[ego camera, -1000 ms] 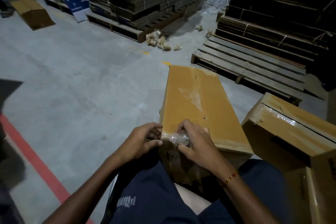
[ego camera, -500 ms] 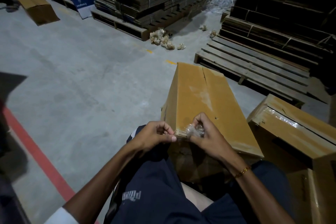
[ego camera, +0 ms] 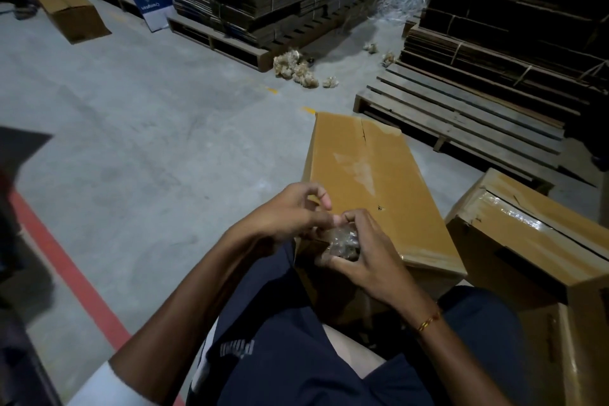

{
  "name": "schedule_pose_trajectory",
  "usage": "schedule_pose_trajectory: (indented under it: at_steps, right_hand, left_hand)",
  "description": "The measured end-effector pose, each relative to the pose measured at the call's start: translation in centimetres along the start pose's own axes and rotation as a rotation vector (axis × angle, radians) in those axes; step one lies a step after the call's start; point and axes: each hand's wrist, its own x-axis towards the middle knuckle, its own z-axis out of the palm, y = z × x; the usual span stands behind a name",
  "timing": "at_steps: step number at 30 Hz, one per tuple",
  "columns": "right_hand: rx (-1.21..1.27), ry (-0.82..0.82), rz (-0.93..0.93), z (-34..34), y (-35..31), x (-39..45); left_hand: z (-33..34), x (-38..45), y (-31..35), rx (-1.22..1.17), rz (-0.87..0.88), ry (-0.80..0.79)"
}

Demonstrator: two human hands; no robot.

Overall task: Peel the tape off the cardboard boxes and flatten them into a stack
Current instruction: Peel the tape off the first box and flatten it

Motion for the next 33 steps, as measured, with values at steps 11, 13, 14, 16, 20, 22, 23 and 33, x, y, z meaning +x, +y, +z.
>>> schedule_pose_trajectory:
  at_steps: [11, 13, 14, 16, 20, 22, 23, 33]
  right_hand:
    - [1.18, 0.511, 0.456, -2.9, 0.2, -0.4]
    - [1.163, 0.53, 0.436, -3.7, 0.3, -0.6]
    - [1.073, 0.536, 0.42, -4.1, 0.7, -0.7]
    - [0.658, 0.471, 0.33, -4.9, 1.5, -1.5]
    - [-0.028, 0.367, 0.16, -8.1, 3.7, -3.3]
    - [-0.32, 0.368, 0.168, -11.7, 5.2, -4.3]
    - [-0.442, 0.325, 0.196, -13.3, 6.4, -5.1]
    - [-0.551, 0.084, 0.49, -9.2, 12.5, -7.1]
  left_hand:
    - [2.1, 2.6, -0.8, 1.439, 0.327, -0.095]
    - [3.3, 3.2, -4.7, 1.587, 0.255, -0.173]
    - [3.5, 3.5, -6.2, 1.621, 0.273, -0.131]
    - [3.0, 4.0, -7.7, 1.637, 0.352, -0.025]
    - [0.7, 5.5, -8.8, 1.578, 0.34, -0.002]
    - [-0.5, 6.0, -9.4, 1.546, 0.311, -0.021]
    - [-1.0, 6.2, -9.6, 1.524, 0.303, -0.016]
    - [-2.2, 6.1, -11.0, 1.399, 0.326, 0.105]
